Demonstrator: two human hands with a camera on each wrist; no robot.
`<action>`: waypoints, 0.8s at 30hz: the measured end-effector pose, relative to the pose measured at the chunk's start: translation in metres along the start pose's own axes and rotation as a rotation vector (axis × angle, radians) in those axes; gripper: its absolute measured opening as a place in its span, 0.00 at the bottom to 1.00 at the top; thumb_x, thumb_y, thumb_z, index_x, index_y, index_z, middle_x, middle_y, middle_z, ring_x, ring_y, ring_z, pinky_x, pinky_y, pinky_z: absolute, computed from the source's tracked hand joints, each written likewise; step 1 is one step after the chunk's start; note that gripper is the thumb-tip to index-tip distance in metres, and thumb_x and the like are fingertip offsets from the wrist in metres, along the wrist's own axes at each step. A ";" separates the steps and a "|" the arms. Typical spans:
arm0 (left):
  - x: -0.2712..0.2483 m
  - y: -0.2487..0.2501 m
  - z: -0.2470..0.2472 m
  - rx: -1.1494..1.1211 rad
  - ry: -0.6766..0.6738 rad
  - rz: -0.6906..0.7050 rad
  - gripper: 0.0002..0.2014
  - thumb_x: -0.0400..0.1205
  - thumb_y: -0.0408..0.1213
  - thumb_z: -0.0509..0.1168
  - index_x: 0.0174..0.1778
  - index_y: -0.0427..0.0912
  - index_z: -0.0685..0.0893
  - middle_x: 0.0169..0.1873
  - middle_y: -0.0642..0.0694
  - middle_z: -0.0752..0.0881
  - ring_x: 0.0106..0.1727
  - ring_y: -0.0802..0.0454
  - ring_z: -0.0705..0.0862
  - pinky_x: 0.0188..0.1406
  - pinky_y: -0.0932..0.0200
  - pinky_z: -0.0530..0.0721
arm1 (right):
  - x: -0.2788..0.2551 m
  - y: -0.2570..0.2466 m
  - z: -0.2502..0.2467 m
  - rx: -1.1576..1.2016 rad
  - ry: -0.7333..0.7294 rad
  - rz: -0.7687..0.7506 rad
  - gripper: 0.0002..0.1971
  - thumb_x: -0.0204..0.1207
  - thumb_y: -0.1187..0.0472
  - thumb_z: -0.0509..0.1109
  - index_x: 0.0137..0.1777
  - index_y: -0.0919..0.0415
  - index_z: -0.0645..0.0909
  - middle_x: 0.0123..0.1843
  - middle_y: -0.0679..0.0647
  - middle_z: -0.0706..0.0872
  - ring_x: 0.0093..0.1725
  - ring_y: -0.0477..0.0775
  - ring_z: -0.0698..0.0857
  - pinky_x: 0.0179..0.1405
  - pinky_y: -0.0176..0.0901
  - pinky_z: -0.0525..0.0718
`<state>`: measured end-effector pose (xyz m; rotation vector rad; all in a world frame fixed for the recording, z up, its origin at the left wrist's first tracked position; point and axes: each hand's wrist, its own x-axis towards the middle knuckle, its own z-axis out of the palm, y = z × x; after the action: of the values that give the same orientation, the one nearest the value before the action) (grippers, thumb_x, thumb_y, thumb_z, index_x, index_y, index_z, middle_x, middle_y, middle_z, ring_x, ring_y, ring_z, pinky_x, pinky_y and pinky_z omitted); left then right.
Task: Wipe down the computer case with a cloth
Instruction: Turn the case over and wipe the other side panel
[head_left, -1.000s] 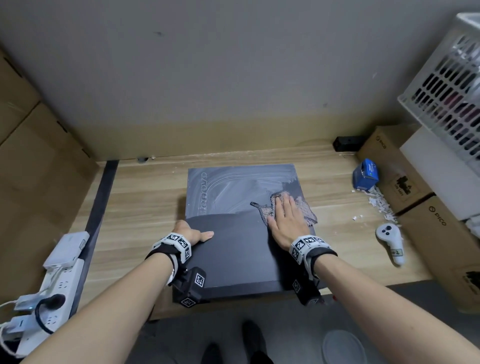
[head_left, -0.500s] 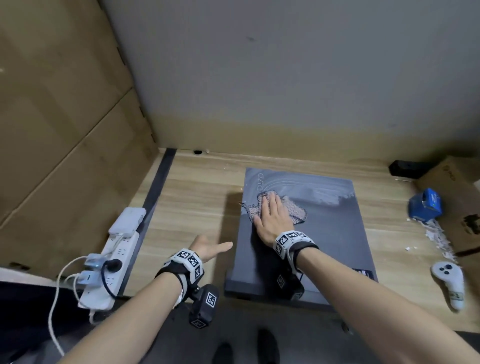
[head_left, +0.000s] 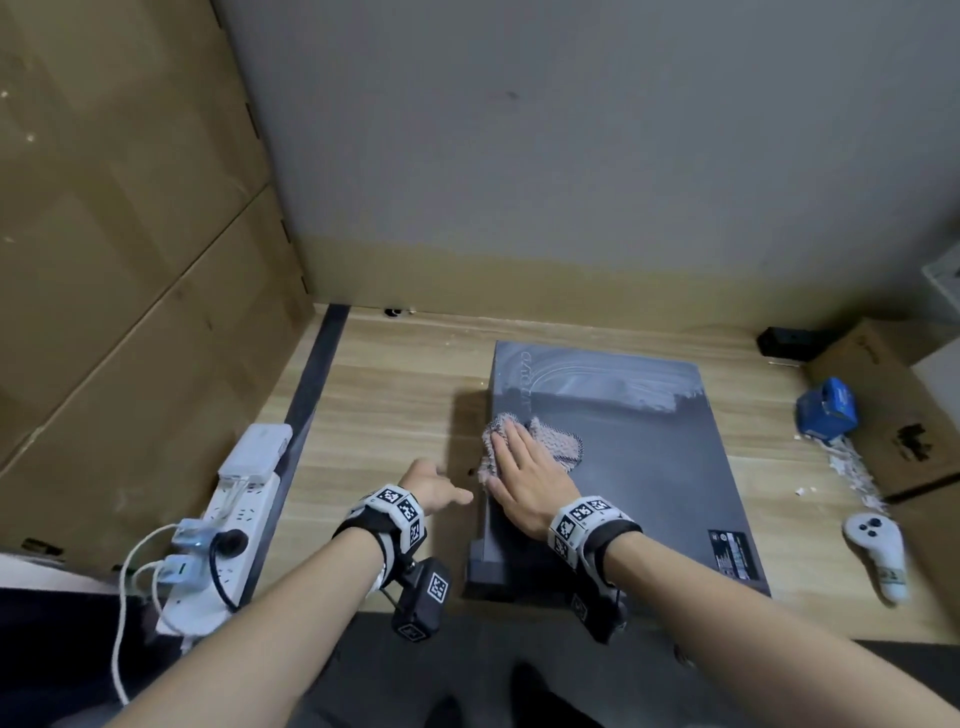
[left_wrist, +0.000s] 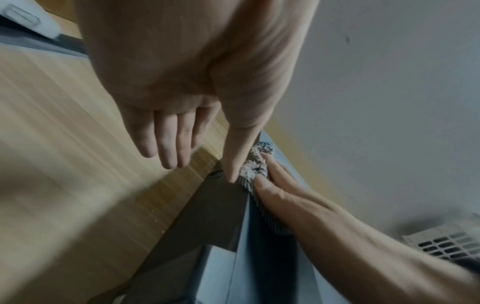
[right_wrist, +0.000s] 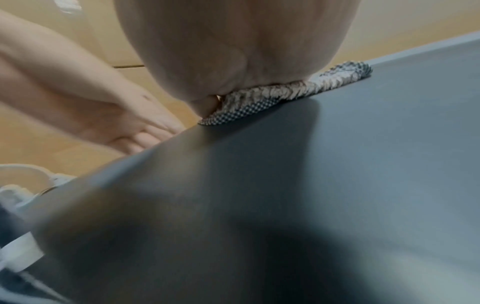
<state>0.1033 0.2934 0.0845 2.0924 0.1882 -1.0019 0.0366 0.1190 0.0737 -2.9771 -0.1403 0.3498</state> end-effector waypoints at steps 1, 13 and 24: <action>0.002 0.002 0.003 0.005 -0.027 0.008 0.34 0.72 0.36 0.80 0.72 0.35 0.75 0.67 0.40 0.81 0.67 0.46 0.81 0.68 0.56 0.77 | -0.008 -0.002 0.001 -0.007 0.006 -0.021 0.40 0.81 0.38 0.32 0.87 0.63 0.46 0.89 0.61 0.42 0.88 0.58 0.41 0.87 0.56 0.45; 0.035 0.039 -0.003 -0.152 -0.053 -0.041 0.07 0.78 0.33 0.70 0.39 0.48 0.80 0.44 0.44 0.84 0.49 0.51 0.83 0.44 0.61 0.74 | 0.055 0.036 -0.015 -0.104 -0.008 -0.099 0.35 0.88 0.40 0.41 0.88 0.61 0.45 0.89 0.60 0.43 0.88 0.58 0.43 0.86 0.52 0.38; 0.065 0.066 -0.011 -0.217 0.053 -0.084 0.05 0.81 0.30 0.64 0.47 0.45 0.83 0.50 0.41 0.87 0.38 0.57 0.83 0.32 0.65 0.74 | 0.162 0.090 -0.049 -0.066 -0.040 -0.066 0.34 0.88 0.41 0.40 0.88 0.60 0.43 0.89 0.59 0.43 0.88 0.58 0.44 0.87 0.55 0.43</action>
<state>0.1824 0.2441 0.0808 1.9273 0.3973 -0.9320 0.2120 0.0416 0.0715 -3.0222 -0.2592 0.4049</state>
